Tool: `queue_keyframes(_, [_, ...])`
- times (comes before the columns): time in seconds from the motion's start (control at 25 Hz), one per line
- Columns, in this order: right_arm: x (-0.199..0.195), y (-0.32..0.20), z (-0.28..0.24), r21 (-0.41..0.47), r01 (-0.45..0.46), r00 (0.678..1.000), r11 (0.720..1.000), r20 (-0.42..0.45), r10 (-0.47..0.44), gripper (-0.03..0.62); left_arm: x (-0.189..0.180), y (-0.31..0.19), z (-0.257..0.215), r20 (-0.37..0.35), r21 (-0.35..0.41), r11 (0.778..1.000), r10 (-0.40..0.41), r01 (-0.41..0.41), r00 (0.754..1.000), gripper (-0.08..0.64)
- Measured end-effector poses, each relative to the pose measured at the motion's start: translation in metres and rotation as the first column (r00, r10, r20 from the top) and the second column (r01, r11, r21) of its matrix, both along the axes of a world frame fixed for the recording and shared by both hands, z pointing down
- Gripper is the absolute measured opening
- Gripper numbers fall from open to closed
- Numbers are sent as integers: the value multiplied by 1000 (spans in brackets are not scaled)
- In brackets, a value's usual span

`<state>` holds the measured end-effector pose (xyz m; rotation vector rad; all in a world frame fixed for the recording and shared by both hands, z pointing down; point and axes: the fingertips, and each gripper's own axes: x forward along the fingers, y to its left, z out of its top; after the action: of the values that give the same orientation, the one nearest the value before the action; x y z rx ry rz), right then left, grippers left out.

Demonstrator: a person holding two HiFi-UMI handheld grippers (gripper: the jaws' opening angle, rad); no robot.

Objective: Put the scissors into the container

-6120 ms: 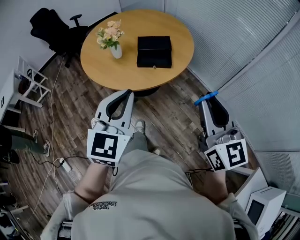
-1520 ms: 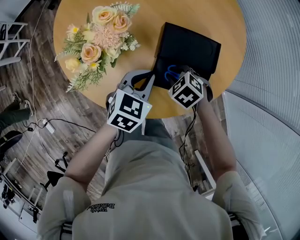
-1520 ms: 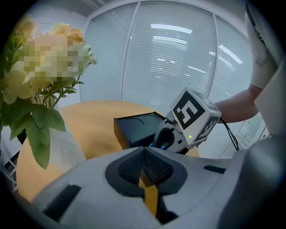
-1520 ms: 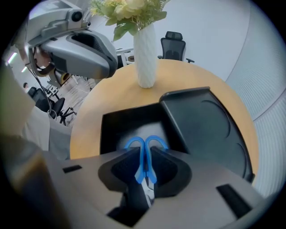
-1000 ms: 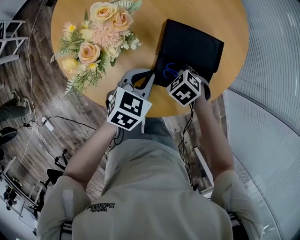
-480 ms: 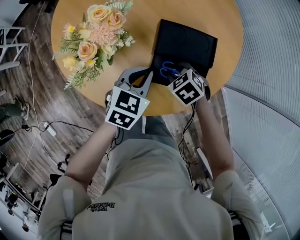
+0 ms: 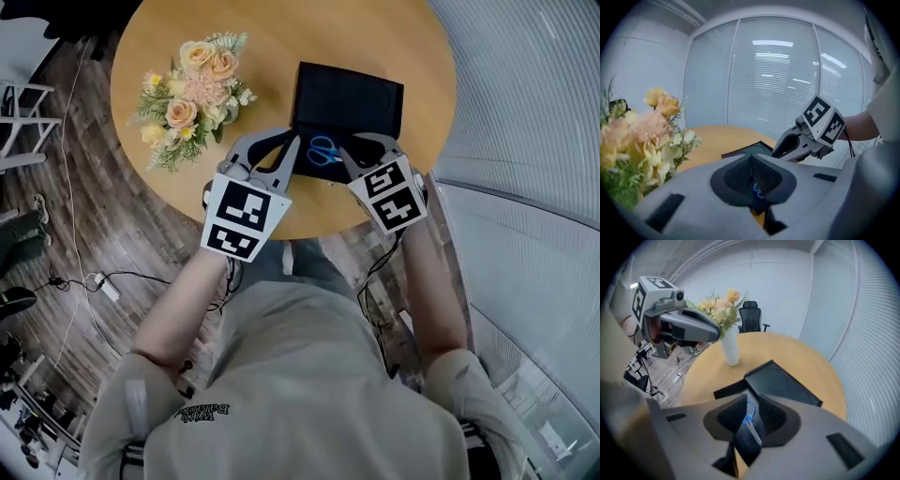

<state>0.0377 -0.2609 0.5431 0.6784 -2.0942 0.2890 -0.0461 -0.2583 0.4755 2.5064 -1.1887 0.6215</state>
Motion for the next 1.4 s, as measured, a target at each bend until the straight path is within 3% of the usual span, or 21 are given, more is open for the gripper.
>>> queue_keyframes(0.16, [11, -5, -58, 107, -80, 995, 991, 71, 73, 82, 7, -2, -40, 19, 92, 995, 26, -28, 999, 21])
queue_keyframes(0.4, [37, -6, -144, 237, -216, 956, 947, 250, 155, 63, 20, -4, -103, -2, 210, 977, 50, -48, 999, 21])
queue_keyframes(0.48, [41, -3, -174, 227, -274, 908, 934, 382, 174, 58, 24, -4, -124, -6, 252, 966, 59, -56, 998, 21])
queue_keyframes(0.56, [44, 1, -205, 215, -325, 840, 921, 513, 176, 58, 27, -4, -145, 8, 303, 951, 68, -68, 998, 21])
queue_keyframes(0.64, [50, 6, -233, 233, -364, 793, 902, 585, 169, 57, 32, 0, -164, 42, 355, 931, 74, -84, 996, 21])
queue_keyframes(0.84, [69, 20, -290, 323, -441, 746, 837, 651, 142, 54, 44, 12, -207, 81, 453, 883, 97, -123, 992, 21])
queue_keyframes(1.04, [82, 40, -323, 405, -454, 748, 794, 657, 93, 54, 51, 29, -243, 69, 508, 851, 111, -131, 991, 21])
queue_keyframes(1.28, [94, 61, -347, 457, -478, 735, 751, 675, 57, 51, 56, 47, -265, 57, 533, 834, 137, -146, 989, 21])
queue_keyframes(1.4, [95, 72, -352, 457, -487, 726, 744, 686, 53, 51, 58, 52, -259, 76, 530, 832, 146, -164, 986, 22])
